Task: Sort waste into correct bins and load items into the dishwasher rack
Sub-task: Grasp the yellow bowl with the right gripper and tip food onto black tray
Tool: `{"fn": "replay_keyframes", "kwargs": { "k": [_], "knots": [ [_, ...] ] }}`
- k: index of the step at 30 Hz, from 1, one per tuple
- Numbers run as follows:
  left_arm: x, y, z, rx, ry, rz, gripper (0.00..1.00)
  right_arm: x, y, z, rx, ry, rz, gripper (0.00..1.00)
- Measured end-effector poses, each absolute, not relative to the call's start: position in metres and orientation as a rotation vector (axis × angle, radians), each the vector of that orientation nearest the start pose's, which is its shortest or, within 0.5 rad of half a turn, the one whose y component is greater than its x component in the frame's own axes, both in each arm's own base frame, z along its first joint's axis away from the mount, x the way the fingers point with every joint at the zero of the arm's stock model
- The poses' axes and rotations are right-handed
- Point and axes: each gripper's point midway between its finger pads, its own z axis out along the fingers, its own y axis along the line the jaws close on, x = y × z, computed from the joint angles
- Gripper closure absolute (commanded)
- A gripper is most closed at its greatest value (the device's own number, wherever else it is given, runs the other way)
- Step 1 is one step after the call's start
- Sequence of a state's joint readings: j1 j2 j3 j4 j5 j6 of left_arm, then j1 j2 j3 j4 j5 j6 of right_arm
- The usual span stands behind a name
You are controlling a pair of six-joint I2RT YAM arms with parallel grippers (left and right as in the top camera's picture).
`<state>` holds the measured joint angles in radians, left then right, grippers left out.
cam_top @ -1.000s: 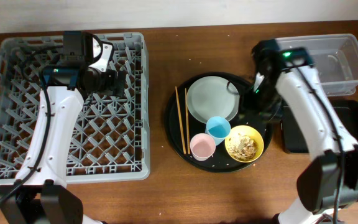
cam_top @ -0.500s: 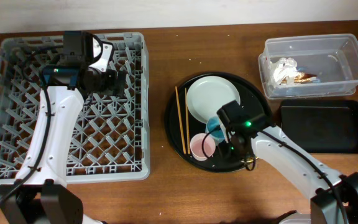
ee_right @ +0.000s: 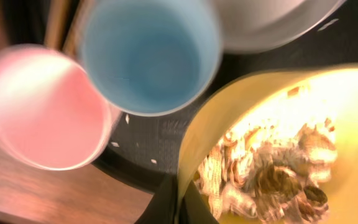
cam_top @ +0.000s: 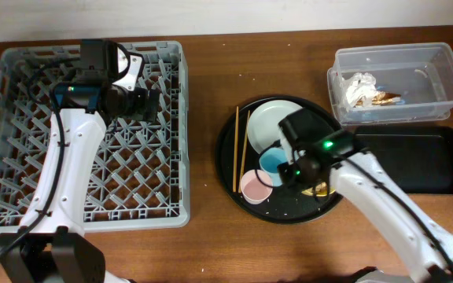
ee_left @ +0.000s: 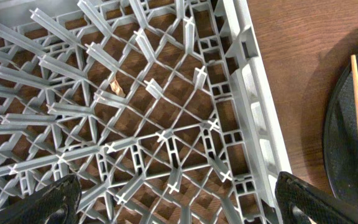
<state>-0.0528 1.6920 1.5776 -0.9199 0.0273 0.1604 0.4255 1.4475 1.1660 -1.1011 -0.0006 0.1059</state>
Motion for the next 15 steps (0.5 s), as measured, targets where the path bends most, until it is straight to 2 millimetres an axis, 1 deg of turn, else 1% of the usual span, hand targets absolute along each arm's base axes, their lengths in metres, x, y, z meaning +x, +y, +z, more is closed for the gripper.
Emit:
{"fn": "replay_keyframes", "kwargs": {
  "k": [1,2,3,4,5,6,7,8,9,10,12,13,15],
  "knots": [
    [0.427,-0.027,0.196,0.287,2.589,0.003,0.01,0.268,0.113,0.151,-0.423,2.856,0.101,0.96],
    [0.427,-0.027,0.196,0.287,2.589,0.003,0.01,0.275,0.099,0.173,-0.334,2.797,0.114,0.96],
    [0.427,-0.027,0.196,0.287,2.589,0.002,0.01,0.283,0.064,0.195,-0.167,2.731,0.115,0.96],
    [0.427,-0.027,0.196,0.287,2.590,0.002,0.01,0.285,0.044,0.203,-0.090,2.705,0.117,0.96],
    [0.427,-0.027,0.196,0.287,2.590,0.002,0.01,0.294,0.026,0.209,-0.047,2.660,0.187,0.96],
    [0.427,-0.027,0.196,0.287,2.589,0.003,0.01,0.303,-0.009,0.212,0.040,2.613,0.237,0.96],
    [0.427,-0.027,0.196,0.287,2.590,0.002,0.01,0.306,-0.017,0.214,0.024,2.579,0.322,0.96],
    [0.427,-0.027,0.196,0.287,2.589,0.002,0.01,0.310,-0.035,0.210,0.056,2.555,0.406,0.96],
    [0.427,-0.027,0.195,0.287,2.590,0.001,0.01,0.313,-0.046,0.204,0.064,2.538,0.477,0.96],
    [0.427,-0.027,0.196,0.287,2.590,0.003,0.01,0.320,-0.059,0.193,0.080,2.506,0.603,0.96],
    [0.427,-0.027,0.196,0.287,2.590,0.003,0.01,0.327,-0.070,0.179,0.092,2.444,0.775,0.96],
    [0.427,-0.027,0.196,0.287,2.589,0.002,0.01,0.331,-0.075,0.169,0.109,2.407,0.872,0.96],
    [0.427,-0.027,0.196,0.287,2.589,0.002,0.01,0.336,-0.088,0.158,0.180,2.310,1.031,0.96]
  ]
}}
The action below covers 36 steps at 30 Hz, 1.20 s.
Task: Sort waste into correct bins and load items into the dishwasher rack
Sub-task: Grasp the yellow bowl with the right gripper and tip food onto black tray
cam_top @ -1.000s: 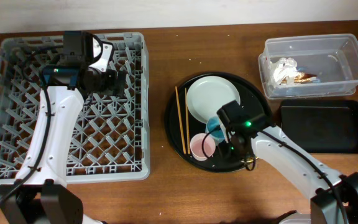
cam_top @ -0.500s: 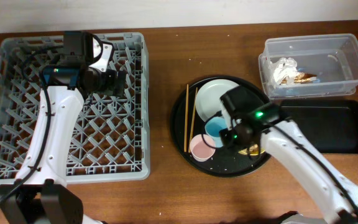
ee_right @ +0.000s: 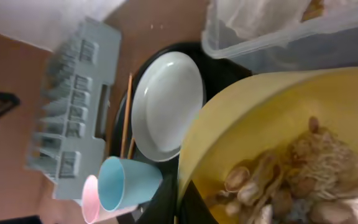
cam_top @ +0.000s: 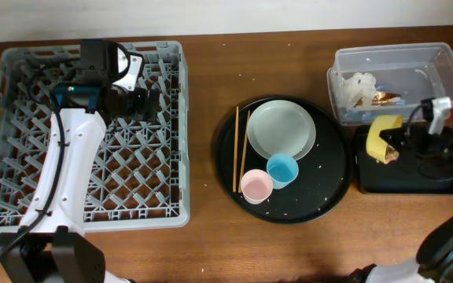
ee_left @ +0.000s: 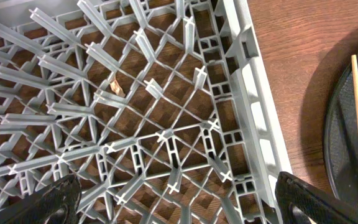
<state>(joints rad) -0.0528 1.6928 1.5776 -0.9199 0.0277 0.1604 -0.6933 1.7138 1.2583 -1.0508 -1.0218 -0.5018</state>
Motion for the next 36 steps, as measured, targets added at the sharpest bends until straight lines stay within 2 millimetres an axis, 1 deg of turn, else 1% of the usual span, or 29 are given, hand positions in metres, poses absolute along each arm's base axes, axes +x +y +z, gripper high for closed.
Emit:
{"fn": "replay_keyframes", "kwargs": {
  "k": [2,4,7,9,11,12,14,15,17,19,20,21,23,24,26,27,28,29,30,34,35,36],
  "knots": [
    [0.427,-0.027,0.196,0.287,2.589,0.003,0.01,0.334,-0.107,0.155,0.257,2.232,1.087,0.96],
    [0.427,-0.027,0.196,0.287,2.589,0.002,0.01,0.327,-0.133,0.155,0.347,2.171,1.084,0.96],
    [0.427,-0.027,0.196,0.287,2.589,0.003,0.01,0.327,-0.149,0.158,0.348,2.126,1.040,0.96],
    [0.427,-0.027,0.196,0.287,2.589,0.003,0.01,0.328,-0.155,0.159,0.327,2.099,1.023,0.96],
    [0.427,-0.027,0.196,0.287,2.589,0.003,0.01,0.328,-0.151,0.157,0.288,2.066,1.045,0.96],
    [0.427,-0.027,0.196,0.287,2.589,0.003,0.01,0.327,-0.149,0.152,0.280,2.057,1.054,0.96],
    [0.427,-0.027,0.196,0.287,2.589,0.002,0.01,0.323,-0.140,0.145,0.275,2.022,1.109,0.96],
    [0.427,-0.027,0.196,0.287,2.589,0.003,0.01,0.320,-0.135,0.145,0.285,2.001,1.147,0.96],
    [0.427,-0.027,0.196,0.287,2.589,0.002,0.01,0.322,-0.134,0.153,0.270,1.944,1.169,0.96],
    [0.427,-0.027,0.196,0.287,2.589,0.003,0.01,0.322,-0.133,0.157,0.306,1.921,1.207,0.96],
    [0.427,-0.027,0.196,0.287,2.589,0.002,0.01,0.321,-0.131,0.158,0.349,1.920,1.243,0.96],
    [0.427,-0.027,0.196,0.287,2.589,0.002,0.01,0.321,-0.131,0.158,0.356,1.920,1.247,0.96],
    [0.427,-0.027,0.196,0.287,2.589,0.002,0.01,0.319,-0.128,0.165,0.444,1.886,1.331,0.96],
    [0.427,-0.027,0.196,0.287,2.589,0.002,0.01,0.318,-0.132,0.168,0.497,1.862,1.361,0.96],
    [0.427,-0.027,0.196,0.287,2.589,0.002,0.01,0.309,-0.147,0.174,0.652,1.792,1.423,0.96],
    [0.427,-0.027,0.196,0.287,2.589,0.002,0.01,0.309,-0.152,0.175,0.662,1.780,1.417,0.96],
    [0.427,-0.027,0.196,0.287,2.589,0.003,0.01,0.308,-0.154,0.174,0.676,1.778,1.418,0.96],
    [0.427,-0.027,0.196,0.287,2.588,0.003,0.01,0.305,-0.148,0.180,0.721,1.753,1.470,0.96],
    [0.427,-0.027,0.196,0.287,2.589,0.002,0.01,0.306,-0.151,0.180,0.694,1.754,1.448,0.96],
    [0.427,-0.027,0.196,0.287,2.589,0.003,0.01,0.305,-0.149,0.182,0.706,1.753,1.459,0.96],
    [0.427,-0.027,0.196,0.287,2.589,0.002,0.01,0.302,-0.139,0.192,0.683,1.777,1.448,0.96],
    [0.427,-0.027,0.196,0.287,2.589,0.002,0.01,0.299,-0.128,0.206,0.617,1.804,1.410,0.96]
  ]
}}
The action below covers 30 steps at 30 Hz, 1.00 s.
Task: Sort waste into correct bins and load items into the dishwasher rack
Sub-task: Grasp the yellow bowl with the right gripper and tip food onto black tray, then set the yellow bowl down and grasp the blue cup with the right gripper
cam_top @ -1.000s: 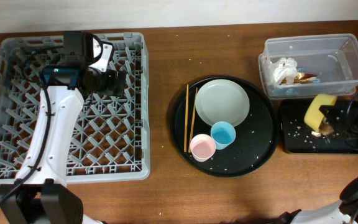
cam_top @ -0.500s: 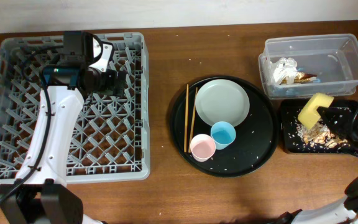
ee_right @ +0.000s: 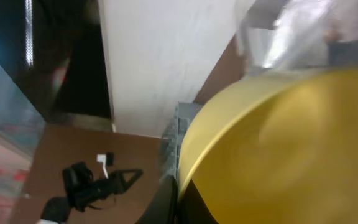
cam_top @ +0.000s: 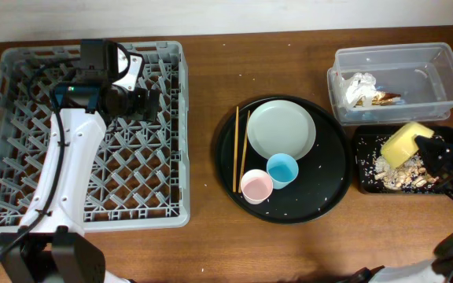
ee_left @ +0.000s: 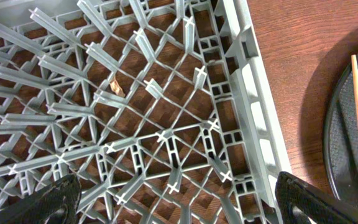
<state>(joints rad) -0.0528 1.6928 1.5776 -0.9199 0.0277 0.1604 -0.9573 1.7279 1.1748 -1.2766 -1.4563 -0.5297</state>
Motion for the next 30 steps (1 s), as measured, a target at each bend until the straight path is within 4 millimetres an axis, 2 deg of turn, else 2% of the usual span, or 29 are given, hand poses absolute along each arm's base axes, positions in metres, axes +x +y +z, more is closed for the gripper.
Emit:
{"fn": "replay_keyframes", "kwargs": {
  "k": [1,2,3,4,5,6,7,8,10,11,12,15,16,17,18,19,21,22,23,24,25,26,27,28,29,30],
  "knots": [
    [0.427,-0.027,0.196,0.287,2.589,0.002,0.01,0.295,-0.108,0.217,0.541,1.889,1.367,0.96],
    [0.427,-0.027,0.196,0.287,2.589,0.002,0.01,0.290,-0.077,0.229,0.410,1.991,1.313,0.96],
    [0.427,-0.027,0.196,0.287,2.590,0.002,0.01,0.285,-0.041,0.239,0.239,2.097,1.253,0.96],
    [0.427,-0.027,0.196,0.287,2.589,0.003,0.01,0.279,-0.001,0.239,0.062,2.238,1.179,0.96],
    [0.427,-0.027,0.196,0.287,2.590,0.002,0.01,0.277,0.022,0.221,-0.022,2.427,1.051,0.96],
    [0.427,-0.027,0.196,0.287,2.588,0.003,0.01,0.277,0.033,0.201,-0.023,2.576,0.944,0.96],
    [0.427,-0.027,0.195,0.287,2.590,0.002,0.01,0.277,0.032,0.182,0.037,2.715,0.763,0.96],
    [0.427,-0.027,0.196,0.287,2.589,0.003,0.01,0.275,0.041,0.166,0.067,2.835,0.571,0.96],
    [0.427,-0.027,0.195,0.287,2.590,0.002,0.01,0.279,0.040,0.150,0.147,2.894,0.367,0.96],
    [0.427,-0.027,0.195,0.287,2.591,0.002,0.01,0.281,0.041,0.143,0.159,2.912,0.327,0.96],
    [0.427,-0.027,0.195,0.287,2.590,0.003,0.01,0.286,0.047,0.125,0.159,2.966,0.283,0.96],
    [0.427,-0.027,0.195,0.287,2.590,0.002,0.01,0.303,0.057,0.089,0.149,3.022,0.257,0.96],
    [0.427,-0.027,0.195,0.287,2.590,0.003,0.01,0.306,0.061,0.076,0.142,3.050,0.260,0.89],
    [0.427,-0.027,0.195,0.287,2.591,0.003,0.01,0.308,0.064,0.069,0.139,3.060,0.277,0.77],
    [0.427,-0.027,0.195,0.287,2.590,0.003,0.01,0.313,0.068,0.066,0.139,3.049,0.306,0.57],
    [0.427,-0.027,0.195,0.287,2.590,0.002,0.01,0.316,0.072,0.067,0.152,3.039,0.340,0.38],
    [0.427,-0.027,0.195,0.287,2.590,0.003,0.01,0.316,0.074,0.071,0.151,3.038,0.355,0.34],
    [0.427,-0.027,0.195,0.287,2.591,0.002,0.01,0.321,0.075,0.091,0.145,3.047,0.357,0.26],
    [0.427,-0.027,0.195,0.287,2.590,0.003,0.01,0.344,0.078,0.117,0.106,2.961,0.369,0.20],
    [0.427,-0.027,0.195,0.287,2.589,0.003,0.01,0.356,0.079,0.143,0.075,2.915,0.372,0.07],
    [0.427,-0.027,0.195,0.287,2.590,0.003,0.01,0.368,0.081,0.166,0.049,2.859,0.377,0.02],
    [0.427,-0.027,0.195,0.287,2.590,0.003,0.01,0.381,0.083,0.194,0.026,2.780,0.391,0.01],
    [0.427,-0.027,0.195,0.287,2.590,0.002,0.01,0.379,0.084,0.195,0.018,2.787,0.398,0.17],
    [0.428,-0.027,0.196,0.287,2.588,0.003,0.01,0.372,0.085,0.191,0.014,2.817,0.402,0.30],
    [0.428,-0.029,0.196,0.290,2.586,-0.010,0.01,0.364,0.088,0.182,-0.005,2.852,0.409,0.39],
    [0.428,-0.032,0.196,0.296,2.584,-0.032,0.01,0.356,0.093,0.165,-0.030,2.885,0.411,0.50]
  ]
}}
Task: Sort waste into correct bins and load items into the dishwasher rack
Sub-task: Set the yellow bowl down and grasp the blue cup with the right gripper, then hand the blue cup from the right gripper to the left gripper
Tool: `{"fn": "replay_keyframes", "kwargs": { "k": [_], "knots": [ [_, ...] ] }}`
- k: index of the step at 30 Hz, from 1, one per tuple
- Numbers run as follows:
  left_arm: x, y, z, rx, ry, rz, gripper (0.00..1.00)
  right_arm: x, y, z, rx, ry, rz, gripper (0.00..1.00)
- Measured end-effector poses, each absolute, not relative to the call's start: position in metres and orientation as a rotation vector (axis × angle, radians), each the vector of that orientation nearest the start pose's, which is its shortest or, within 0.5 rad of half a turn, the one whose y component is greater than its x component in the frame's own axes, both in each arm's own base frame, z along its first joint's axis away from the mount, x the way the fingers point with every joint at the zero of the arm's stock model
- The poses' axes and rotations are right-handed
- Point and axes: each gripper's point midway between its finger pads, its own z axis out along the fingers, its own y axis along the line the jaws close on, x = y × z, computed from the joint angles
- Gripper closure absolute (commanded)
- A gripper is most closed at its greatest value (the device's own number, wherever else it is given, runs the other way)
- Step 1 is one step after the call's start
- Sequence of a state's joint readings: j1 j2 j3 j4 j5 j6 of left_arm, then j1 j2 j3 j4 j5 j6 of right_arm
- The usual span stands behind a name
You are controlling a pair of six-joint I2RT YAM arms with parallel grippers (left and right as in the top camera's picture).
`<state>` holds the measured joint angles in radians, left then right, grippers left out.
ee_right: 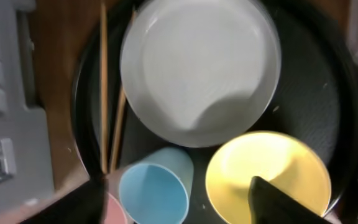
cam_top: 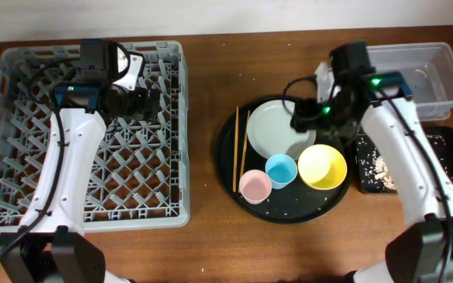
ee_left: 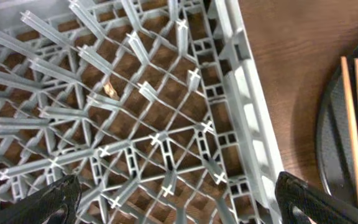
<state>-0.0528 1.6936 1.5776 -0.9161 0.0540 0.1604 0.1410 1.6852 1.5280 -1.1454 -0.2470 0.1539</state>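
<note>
An empty yellow bowl (cam_top: 322, 167) (ee_right: 266, 177) sits on the round black tray (cam_top: 333, 204), beside a blue cup (cam_top: 281, 167) (ee_right: 157, 186) and a pink cup (cam_top: 255, 186). A pale plate (cam_top: 278, 130) (ee_right: 201, 68) and two chopsticks (cam_top: 238, 149) (ee_right: 102, 87) also lie on the tray. My right gripper (cam_top: 303, 119) (ee_right: 179, 205) hangs open above plate and bowl, holding nothing. My left gripper (cam_top: 144, 102) (ee_left: 173, 205) is open over the right side of the grey dishwasher rack (cam_top: 22, 118) (ee_left: 241, 106).
A black rectangular bin (cam_top: 447, 169) at the right holds food scraps (cam_top: 380, 165). Behind it is a clear plastic bin (cam_top: 427, 71) of waste, partly hidden by my right arm. A small scrap (ee_left: 109, 89) lies inside the rack.
The yellow bowl was tipped over the black bin in my right gripper; now it sits empty on the round tray and the gripper is open above the plate. The left wrist view shifted slightly.
My right gripper first gripped the yellow bowl of food scraps on the tray. Then it held the full bowl over the black bin, then tipped it with scraps lying in the bin. Now the bowl is back on the tray, empty and released. The left arm stayed over the rack.
</note>
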Motion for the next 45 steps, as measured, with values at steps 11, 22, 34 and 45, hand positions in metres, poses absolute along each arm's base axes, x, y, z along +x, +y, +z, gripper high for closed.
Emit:
{"fn": "replay_keyframes", "kwargs": {
  "k": [11,22,34,45],
  "knots": [
    [0.428,-0.040,0.198,0.294,2.573,-0.098,0.01,0.328,0.102,0.090,-0.059,2.994,0.420,0.96],
    [0.368,-0.189,0.348,0.846,1.725,-1.560,0.01,0.408,0.185,0.329,-0.604,2.019,1.244,0.96],
    [0.357,-0.200,0.347,0.894,1.665,-1.734,0.01,0.382,0.286,0.349,-0.863,1.827,1.378,0.96],
    [0.357,-0.202,0.344,0.873,1.696,-1.750,0.46,0.390,0.299,0.335,-0.829,1.866,1.414,0.24]
  ]
}}
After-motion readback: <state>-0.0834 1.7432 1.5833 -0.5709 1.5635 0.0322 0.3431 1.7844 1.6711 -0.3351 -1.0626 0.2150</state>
